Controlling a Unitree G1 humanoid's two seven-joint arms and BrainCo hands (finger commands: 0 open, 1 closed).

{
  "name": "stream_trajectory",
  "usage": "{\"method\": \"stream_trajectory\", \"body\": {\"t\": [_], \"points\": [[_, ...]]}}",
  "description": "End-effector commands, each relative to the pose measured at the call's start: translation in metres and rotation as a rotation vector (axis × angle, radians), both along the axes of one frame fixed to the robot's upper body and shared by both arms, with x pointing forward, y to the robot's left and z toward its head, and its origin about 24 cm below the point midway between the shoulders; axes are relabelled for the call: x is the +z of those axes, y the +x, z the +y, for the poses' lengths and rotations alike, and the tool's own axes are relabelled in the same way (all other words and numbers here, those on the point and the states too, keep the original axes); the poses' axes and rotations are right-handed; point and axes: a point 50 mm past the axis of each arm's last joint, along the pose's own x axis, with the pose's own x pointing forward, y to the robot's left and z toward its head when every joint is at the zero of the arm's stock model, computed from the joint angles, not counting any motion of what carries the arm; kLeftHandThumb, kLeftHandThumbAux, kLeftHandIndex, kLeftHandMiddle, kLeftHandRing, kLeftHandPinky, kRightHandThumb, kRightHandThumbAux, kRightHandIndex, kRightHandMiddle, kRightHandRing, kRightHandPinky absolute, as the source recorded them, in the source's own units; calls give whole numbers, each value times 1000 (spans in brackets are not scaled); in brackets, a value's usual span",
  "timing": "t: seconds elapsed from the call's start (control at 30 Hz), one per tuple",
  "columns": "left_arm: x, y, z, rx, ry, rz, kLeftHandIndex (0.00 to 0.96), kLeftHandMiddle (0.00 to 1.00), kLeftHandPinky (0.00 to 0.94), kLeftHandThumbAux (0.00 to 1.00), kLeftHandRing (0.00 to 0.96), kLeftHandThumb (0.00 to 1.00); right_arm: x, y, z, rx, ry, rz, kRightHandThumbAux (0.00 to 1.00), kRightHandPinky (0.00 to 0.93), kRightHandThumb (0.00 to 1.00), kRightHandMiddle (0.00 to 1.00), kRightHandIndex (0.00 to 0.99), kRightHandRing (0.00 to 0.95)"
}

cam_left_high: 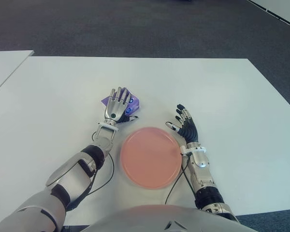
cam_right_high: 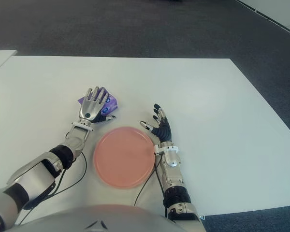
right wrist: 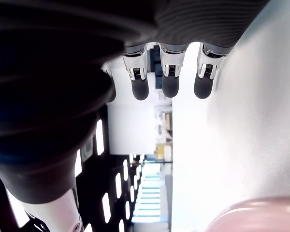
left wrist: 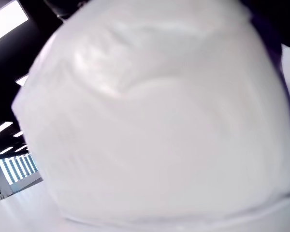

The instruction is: Put the tissue paper into the plate.

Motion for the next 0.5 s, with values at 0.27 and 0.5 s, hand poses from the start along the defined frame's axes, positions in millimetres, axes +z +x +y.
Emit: {"method": "stream_trajectory", "body": {"t": [0.27,0.5], "points": [[-30,-21,12,41,-15,173,0,0,0,117,0,325,-38,-32,-8,-21,7,199,807,0,45,86,97,24],[-32,-22,13,93,-36,186,0,0,0,125,0,316,-37,-33,-9,-17,6,187,814,0,46,86,99,28]]}}
